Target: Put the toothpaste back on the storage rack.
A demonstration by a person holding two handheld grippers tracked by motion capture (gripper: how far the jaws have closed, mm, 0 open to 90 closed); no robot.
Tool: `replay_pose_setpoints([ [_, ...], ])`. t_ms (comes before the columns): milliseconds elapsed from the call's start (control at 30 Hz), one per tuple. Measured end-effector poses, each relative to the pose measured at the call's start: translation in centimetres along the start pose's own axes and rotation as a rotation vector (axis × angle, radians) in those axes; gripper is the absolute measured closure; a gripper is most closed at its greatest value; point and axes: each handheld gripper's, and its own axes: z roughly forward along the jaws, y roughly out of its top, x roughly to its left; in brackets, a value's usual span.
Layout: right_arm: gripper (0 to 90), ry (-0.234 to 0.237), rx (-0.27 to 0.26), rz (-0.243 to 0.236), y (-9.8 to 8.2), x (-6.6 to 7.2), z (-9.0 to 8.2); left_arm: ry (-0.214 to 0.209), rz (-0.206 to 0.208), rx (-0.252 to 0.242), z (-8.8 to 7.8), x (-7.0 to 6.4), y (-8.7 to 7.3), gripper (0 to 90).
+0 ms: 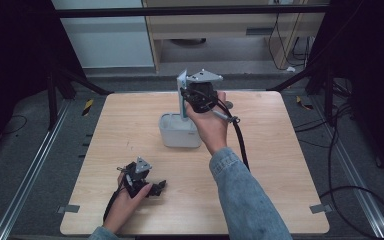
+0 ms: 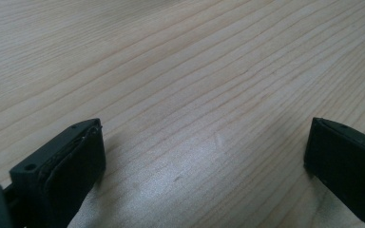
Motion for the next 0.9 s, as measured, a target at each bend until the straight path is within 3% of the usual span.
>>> replay_pose_setpoints([
  [500,81.8,0.007,0.044,0.015,-2.1,0.3,2.2,-0.003,0.001,-0.003,0.1,-0.1,0.0,0.0],
  [900,81.8,0.009,0.064,0.015,-3.1,0.6,2.9,-0.004,0.001,-0.003,0.1,-0.1,0.0,0.0],
])
